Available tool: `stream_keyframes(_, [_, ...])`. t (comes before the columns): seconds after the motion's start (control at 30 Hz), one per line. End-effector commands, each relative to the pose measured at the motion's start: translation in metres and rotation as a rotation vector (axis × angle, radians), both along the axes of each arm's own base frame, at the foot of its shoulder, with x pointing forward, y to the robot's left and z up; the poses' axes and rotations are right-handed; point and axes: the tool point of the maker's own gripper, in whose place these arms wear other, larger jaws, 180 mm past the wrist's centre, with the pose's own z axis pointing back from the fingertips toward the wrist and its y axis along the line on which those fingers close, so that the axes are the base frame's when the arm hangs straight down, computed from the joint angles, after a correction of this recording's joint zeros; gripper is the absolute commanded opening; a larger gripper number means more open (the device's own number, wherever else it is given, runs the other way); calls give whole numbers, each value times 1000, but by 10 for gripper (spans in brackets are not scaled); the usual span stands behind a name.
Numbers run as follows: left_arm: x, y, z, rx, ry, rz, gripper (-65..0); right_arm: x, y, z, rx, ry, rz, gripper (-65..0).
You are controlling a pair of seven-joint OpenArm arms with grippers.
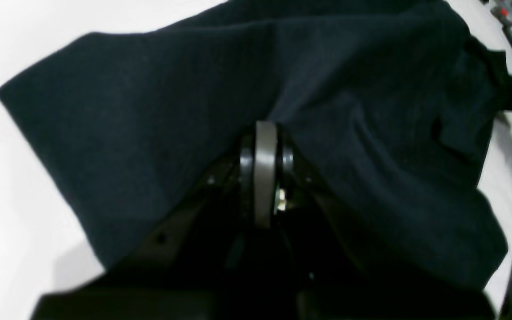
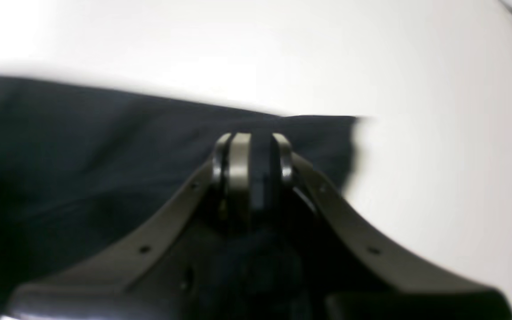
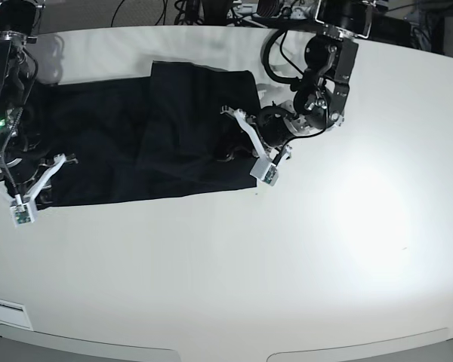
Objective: Fold the T-shirt properly
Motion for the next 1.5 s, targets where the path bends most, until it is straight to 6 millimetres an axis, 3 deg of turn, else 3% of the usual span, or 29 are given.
stream_keyframes(0.0, [-12,46,-39,246,108,17,-650,3,-21,20,-28,-59,-59,-523])
stream_keyframes(0.07, [-10,64,-40,290,102,17,-650,-4,-51,25,-10,-77,-169,-468])
stream_keyframes(0.17, [-3,89,-37,340,90,17,-650,-16,-84,14,68,-54,-271,-420])
stream_keyframes(0.3, [9,107,-27,361,94,18,-650,-29,-92,-28,284,38,-273,-421])
stream_keyframes(0.43, [11,111,-20,361,106,-31,-650,-39,-77,-75,487,132,-207,-421])
stream_keyframes(0.57, [15,116,-14,356,103,-39,-650,-47,-62,-102,637,194,-147,-421])
stream_keyframes(0.73, [15,122,-13,363,111,-43,-650,-51,-39,-118,778,209,-83,-421])
stream_keyframes(1.03, [14,120,-12,348,117,-44,-650,-64,51,-146,850,410,143,-421])
stream_keyframes(1.23, [14,120,-12,347,118,-44,-650,-55,69,-144,827,454,217,-424])
stream_keyframes(1.3, [14,120,-12,346,117,-44,-650,-51,69,-141,817,460,229,-487])
stream_keyframes(1.37, [14,117,-9,328,114,-50,-650,-50,70,-138,800,486,247,-628])
stream_keyframes(1.47, [13,101,5,259,81,-97,-650,-45,68,-131,754,495,273,-650])
